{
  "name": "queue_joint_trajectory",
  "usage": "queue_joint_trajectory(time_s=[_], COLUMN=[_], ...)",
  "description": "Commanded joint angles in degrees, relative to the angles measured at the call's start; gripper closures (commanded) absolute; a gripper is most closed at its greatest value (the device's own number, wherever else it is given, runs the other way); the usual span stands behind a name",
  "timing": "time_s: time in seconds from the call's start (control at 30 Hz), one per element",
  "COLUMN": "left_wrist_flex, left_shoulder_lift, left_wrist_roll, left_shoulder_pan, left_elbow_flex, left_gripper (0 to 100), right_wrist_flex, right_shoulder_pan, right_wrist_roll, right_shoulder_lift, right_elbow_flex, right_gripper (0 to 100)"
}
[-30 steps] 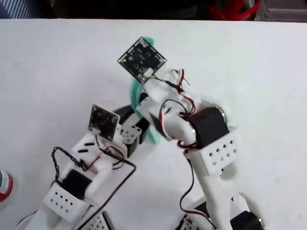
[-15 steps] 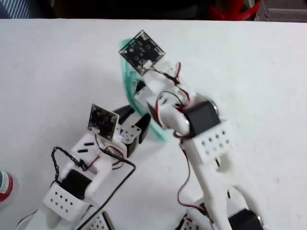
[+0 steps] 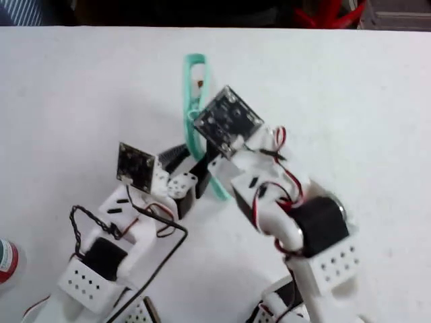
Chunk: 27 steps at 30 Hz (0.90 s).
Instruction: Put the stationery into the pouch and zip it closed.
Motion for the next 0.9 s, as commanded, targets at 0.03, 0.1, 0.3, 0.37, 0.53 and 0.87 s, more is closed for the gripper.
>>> queue_joint_trajectory(time_s=[0.03, 0.1, 0.3, 0.37, 0.53, 0.87], left_wrist_flex=[1.5, 1.2, -7.7, -10.9, -14.7, -23.3], left_shoulder_lift=[-0.7, -0.7, -0.1, -0.1, -0.1, 14.8], left_wrist_roll=[1.1, 1.1, 0.9, 0.8, 0.7, -1.9], left_shoulder_pan=[0.0, 0.0, 0.0, 0.5, 0.4, 1.9], left_elbow_flex=[-7.2, -8.0, -6.3, -4.5, -1.8, -2.0], left_gripper=[85, 85, 85, 85, 85, 94], right_wrist_flex=[-0.7, -0.7, 1.8, 2.2, 2.2, 2.2], right_shoulder_pan=[2.5, 4.3, 4.9, 4.9, 4.9, 5.0], right_wrist_roll=[0.8, 0.8, 0.9, 0.9, 0.9, 0.9], right_shoulder_lift=[-4.0, -4.0, -4.6, -5.5, -7.9, -9.7], right_elbow_flex=[0.1, 0.0, 1.0, 1.1, 1.1, 0.9], right_gripper=[98.1, 98.1, 98.1, 98.1, 98.1, 96.1])
